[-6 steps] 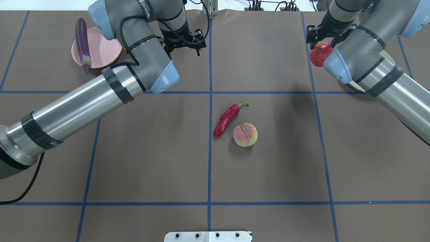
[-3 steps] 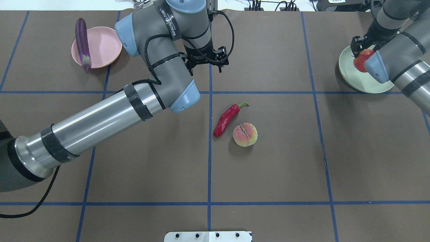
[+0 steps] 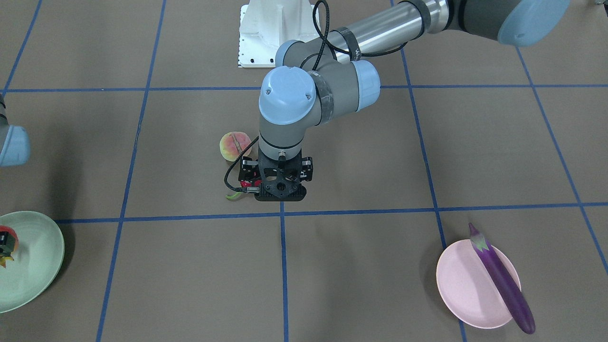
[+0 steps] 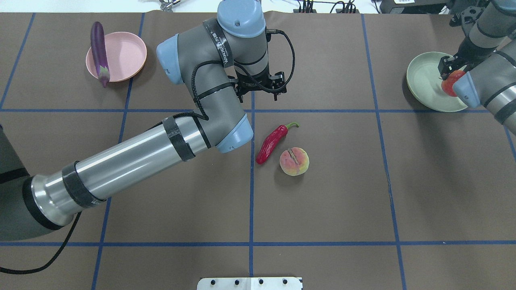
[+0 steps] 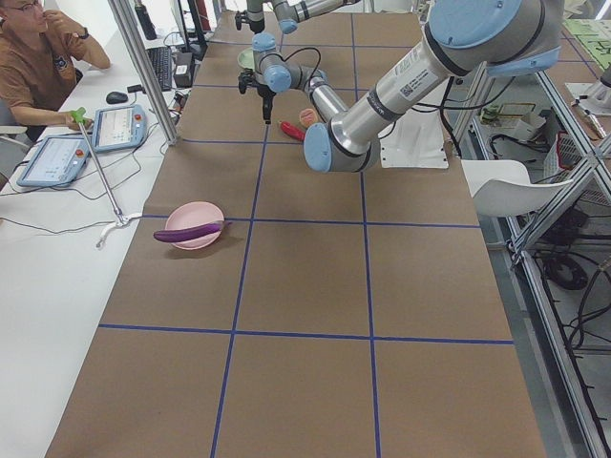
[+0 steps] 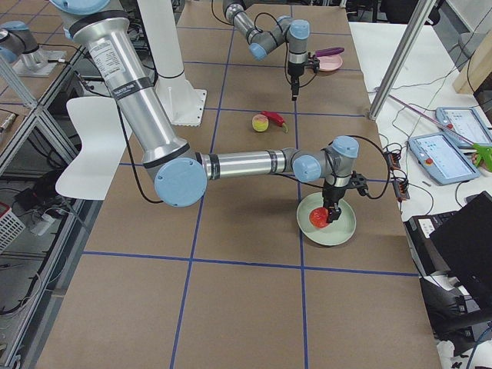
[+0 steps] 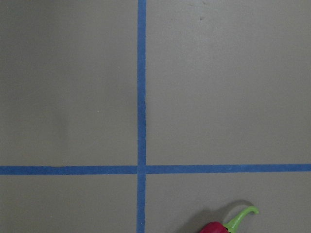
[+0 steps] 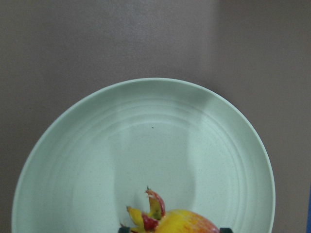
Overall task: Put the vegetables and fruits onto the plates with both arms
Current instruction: 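Release pomegranate on green plate while left gripper lowers onto red chili, then grasp the red chili pepper by its body with the left gripper, then carry chili to pink plate with left gripper while right gripper nears peach, then grasp the pink-yellow peach with right gripper while left gripper holds chili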
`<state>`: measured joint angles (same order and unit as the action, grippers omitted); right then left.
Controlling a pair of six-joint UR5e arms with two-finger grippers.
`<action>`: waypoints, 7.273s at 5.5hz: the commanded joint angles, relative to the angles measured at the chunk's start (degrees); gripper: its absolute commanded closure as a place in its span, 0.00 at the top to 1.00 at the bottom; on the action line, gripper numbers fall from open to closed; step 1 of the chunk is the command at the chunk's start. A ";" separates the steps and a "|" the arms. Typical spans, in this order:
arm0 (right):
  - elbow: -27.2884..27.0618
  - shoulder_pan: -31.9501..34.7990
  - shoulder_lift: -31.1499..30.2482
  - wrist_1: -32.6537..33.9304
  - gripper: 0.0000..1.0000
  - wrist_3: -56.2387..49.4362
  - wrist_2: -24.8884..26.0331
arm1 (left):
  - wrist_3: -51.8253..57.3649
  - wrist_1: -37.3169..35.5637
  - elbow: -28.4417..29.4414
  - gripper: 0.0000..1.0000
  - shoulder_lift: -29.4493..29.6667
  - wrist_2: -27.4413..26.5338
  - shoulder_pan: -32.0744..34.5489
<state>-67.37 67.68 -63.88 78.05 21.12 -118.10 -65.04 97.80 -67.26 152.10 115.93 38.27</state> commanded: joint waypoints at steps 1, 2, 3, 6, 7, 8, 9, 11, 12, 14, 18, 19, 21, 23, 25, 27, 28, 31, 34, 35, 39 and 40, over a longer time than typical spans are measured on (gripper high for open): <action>0.22 0.26 -0.36 0.08 0.07 -1.26 0.32 | -0.09 0.02 0.29 0.99 0.04 -0.09 -0.74; 0.48 0.35 -0.45 0.00 0.85 -1.17 0.41 | -0.09 0.11 0.38 0.99 0.04 -2.18 -2.31; 0.13 2.35 0.33 0.08 1.00 -0.91 -0.11 | -0.18 2.11 1.16 0.99 0.21 -3.24 -4.50; -0.22 6.32 3.06 2.80 1.00 -0.82 -8.08 | -0.44 6.32 8.89 0.93 3.91 -3.34 -5.66; -1.00 6.76 3.06 2.81 1.00 -0.73 -10.37 | -0.44 8.00 10.38 0.87 3.91 -3.34 -5.92; -1.45 7.73 2.98 2.90 1.00 -0.56 -13.01 | -0.35 9.15 11.79 0.86 3.82 -3.34 -6.01; -1.45 8.26 2.98 2.90 1.00 -0.47 -15.03 | -0.35 9.59 12.15 0.86 3.82 -3.34 -6.36; -1.54 8.44 3.06 2.81 1.00 0.58 -16.37 | -0.27 9.69 12.42 0.86 3.82 -5.17 -7.41; -1.63 8.35 3.15 2.81 1.00 1.63 -16.81 | -0.35 9.60 12.42 0.65 3.82 -5.53 -7.59; -2.15 8.35 3.06 2.90 1.00 1.73 -16.90 | -0.27 9.60 12.42 0.51 3.73 -5.54 -7.68; -7.76 5.73 3.06 2.55 1.00 10.75 -17.16 | 7.17 6.46 10.58 0.00 3.56 -2.57 -0.51; -10.65 2.23 2.98 2.37 1.00 16.87 -17.16 | 12.60 3.56 10.14 0.00 3.47 1.37 3.61; -19.25 -6.28 3.06 2.37 1.00 32.67 -14.64 | 17.47 -2.51 6.20 0.00 0.06 8.74 13.17; -23.68 -16.66 4.55 2.81 1.00 43.26 -7.26 | 20.71 -2.36 5.04 0.00 -6.26 13.80 21.47; -23.43 -23.88 9.19 6.64 1.00 46.37 -1.55 | 26.08 -2.09 4.08 0.00 -10.32 13.80 23.78; -23.60 -27.23 10.09 7.47 1.00 48.31 -0.64 | 26.28 -1.92 4.33 0.00 -10.86 13.62 24.92; -23.60 -29.42 10.27 7.47 1.00 50.14 0.40 | 27.84 -2.09 4.51 0.00 -10.86 13.71 25.62; -24.83 -30.15 9.31 11.77 1.00 50.24 1.90 | 30.06 -1.57 5.13 0.00 -12.26 13.80 26.51; -24.74 -32.43 9.22 11.86 1.00 50.24 2.79 | 31.73 -1.65 5.13 0.00 -12.62 13.80 26.59; -24.83 -32.78 8.78 12.03 1.00 50.33 2.79 | 31.81 -1.65 5.13 0.00 -12.62 13.80 26.59; -24.92 -33.75 8.34 12.47 0.99 50.68 2.43 | 31.81 -1.65 5.13 0.00 -12.62 13.80 26.77; -26.05 -33.84 8.42 12.39 0.44 54.51 2.61 | 31.81 -1.65 5.13 0.00 -12.62 13.71 26.77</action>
<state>-92.64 33.91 -55.51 90.42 72.98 -115.62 -33.22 96.15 -62.14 139.48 129.70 65.01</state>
